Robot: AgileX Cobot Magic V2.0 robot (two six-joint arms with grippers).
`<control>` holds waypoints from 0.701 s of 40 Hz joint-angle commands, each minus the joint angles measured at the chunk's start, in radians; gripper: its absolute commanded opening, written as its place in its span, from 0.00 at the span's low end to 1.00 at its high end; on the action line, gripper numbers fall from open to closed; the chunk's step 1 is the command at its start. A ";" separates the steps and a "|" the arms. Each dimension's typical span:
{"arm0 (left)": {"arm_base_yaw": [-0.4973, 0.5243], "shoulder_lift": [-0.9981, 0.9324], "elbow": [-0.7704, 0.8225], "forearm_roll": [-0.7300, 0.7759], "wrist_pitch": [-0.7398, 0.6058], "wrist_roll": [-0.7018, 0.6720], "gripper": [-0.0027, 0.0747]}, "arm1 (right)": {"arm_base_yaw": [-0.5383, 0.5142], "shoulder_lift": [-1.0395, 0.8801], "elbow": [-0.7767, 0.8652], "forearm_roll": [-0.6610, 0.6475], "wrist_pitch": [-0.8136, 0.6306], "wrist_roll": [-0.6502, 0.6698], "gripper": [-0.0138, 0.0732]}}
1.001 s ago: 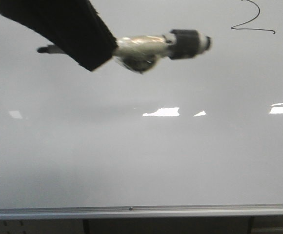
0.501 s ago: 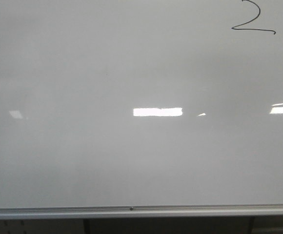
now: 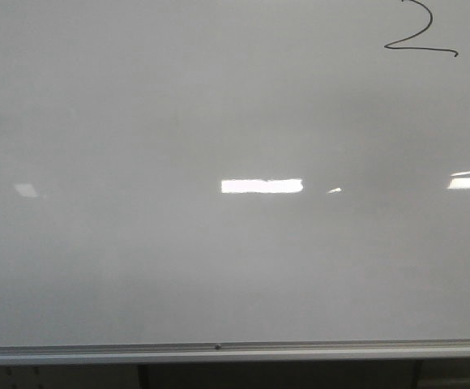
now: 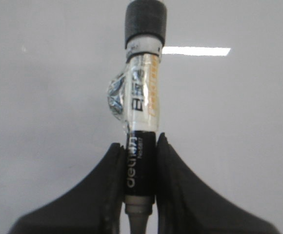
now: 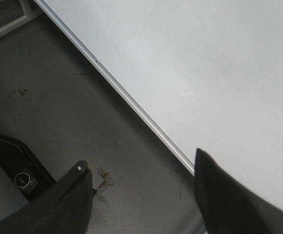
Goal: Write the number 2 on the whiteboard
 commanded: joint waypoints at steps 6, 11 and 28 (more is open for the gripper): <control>-0.059 0.169 -0.029 -0.014 -0.317 -0.010 0.08 | -0.006 -0.001 -0.025 0.018 -0.055 0.001 0.71; -0.067 0.269 -0.029 -0.014 -0.411 -0.010 0.08 | -0.006 -0.001 -0.025 0.020 -0.055 0.001 0.71; -0.067 0.447 -0.055 0.016 -0.474 -0.010 0.35 | -0.006 -0.001 -0.025 0.028 -0.055 0.001 0.71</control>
